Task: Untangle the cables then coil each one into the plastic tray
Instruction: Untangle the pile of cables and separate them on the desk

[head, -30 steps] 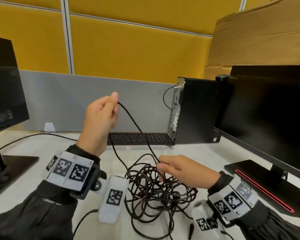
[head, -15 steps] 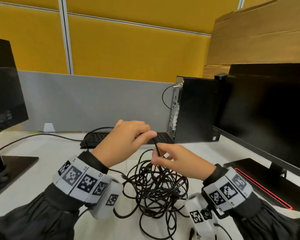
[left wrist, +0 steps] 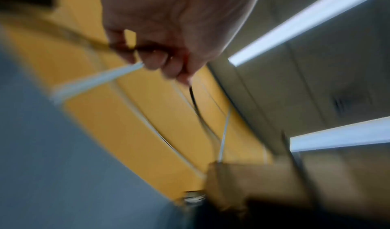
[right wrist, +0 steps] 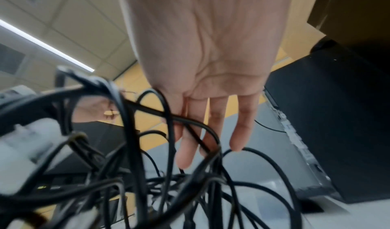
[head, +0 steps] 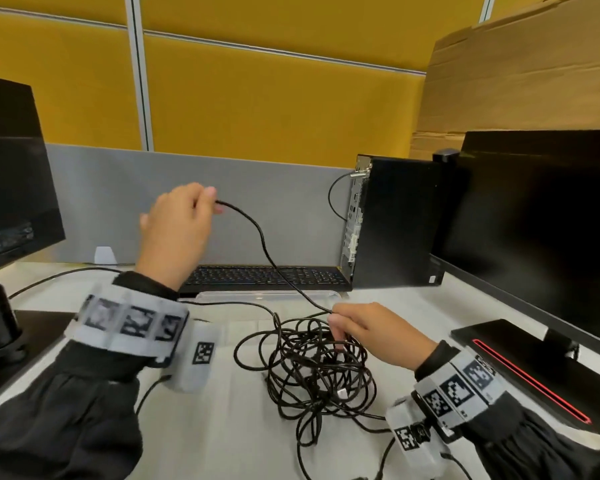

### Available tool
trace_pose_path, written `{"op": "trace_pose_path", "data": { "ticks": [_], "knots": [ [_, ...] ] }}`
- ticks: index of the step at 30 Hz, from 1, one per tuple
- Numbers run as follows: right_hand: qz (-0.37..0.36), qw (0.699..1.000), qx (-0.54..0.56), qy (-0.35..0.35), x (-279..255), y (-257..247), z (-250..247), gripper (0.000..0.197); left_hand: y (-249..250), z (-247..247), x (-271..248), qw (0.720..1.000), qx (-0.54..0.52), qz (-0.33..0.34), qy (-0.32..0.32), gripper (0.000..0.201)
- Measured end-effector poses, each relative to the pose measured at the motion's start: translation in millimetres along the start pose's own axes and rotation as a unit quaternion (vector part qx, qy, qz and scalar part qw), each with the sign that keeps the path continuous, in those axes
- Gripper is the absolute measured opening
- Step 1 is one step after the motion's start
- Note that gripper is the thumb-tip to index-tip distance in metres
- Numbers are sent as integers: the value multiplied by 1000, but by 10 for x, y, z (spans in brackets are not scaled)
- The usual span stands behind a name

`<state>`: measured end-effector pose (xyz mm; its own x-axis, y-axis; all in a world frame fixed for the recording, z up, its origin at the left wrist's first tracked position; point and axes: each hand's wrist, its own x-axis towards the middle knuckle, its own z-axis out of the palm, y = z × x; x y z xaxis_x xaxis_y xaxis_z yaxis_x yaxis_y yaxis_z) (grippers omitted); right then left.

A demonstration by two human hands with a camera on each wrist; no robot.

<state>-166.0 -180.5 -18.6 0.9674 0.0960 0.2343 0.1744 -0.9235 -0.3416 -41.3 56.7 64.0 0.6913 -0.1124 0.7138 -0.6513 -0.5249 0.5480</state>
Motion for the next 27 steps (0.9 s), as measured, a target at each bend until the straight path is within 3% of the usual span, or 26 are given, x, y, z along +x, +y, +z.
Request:
{"op": "trace_pose_path", "data": {
  "ticks": [2,4,6,8,10,14,17,22,25,27],
  "knots": [
    [-16,998,-59,18,34,-66,-17,34,96,102,-170,977,184,108,-6,30],
    [-33,994,-97,42,69,-147,-30,33,293,245,-365,950,203,216,-94,48],
    [-42,993,-58,93,78,-210,-54,30,438,383,-526,918,220,236,-230,49],
    [-47,987,-6,155,61,-240,-62,30,434,477,-586,916,170,213,-294,42],
    [-46,984,23,169,34,-236,-57,32,390,468,-570,937,50,204,-278,41],
    [-13,1000,6,21,25,-116,-7,34,388,242,-429,954,-143,166,-202,42],
    [0,1000,-3,-24,36,-4,-8,28,428,70,-321,961,-214,125,-124,41],
    [4,999,-33,-41,73,72,-23,29,439,-72,-253,918,-392,-14,-51,38],
    [-7,999,-19,-45,93,121,-33,21,453,-193,-217,887,-459,-47,-20,40],
    [-25,998,-17,-47,102,158,-29,25,484,-261,-185,869,-491,-51,13,40]
  ]
}}
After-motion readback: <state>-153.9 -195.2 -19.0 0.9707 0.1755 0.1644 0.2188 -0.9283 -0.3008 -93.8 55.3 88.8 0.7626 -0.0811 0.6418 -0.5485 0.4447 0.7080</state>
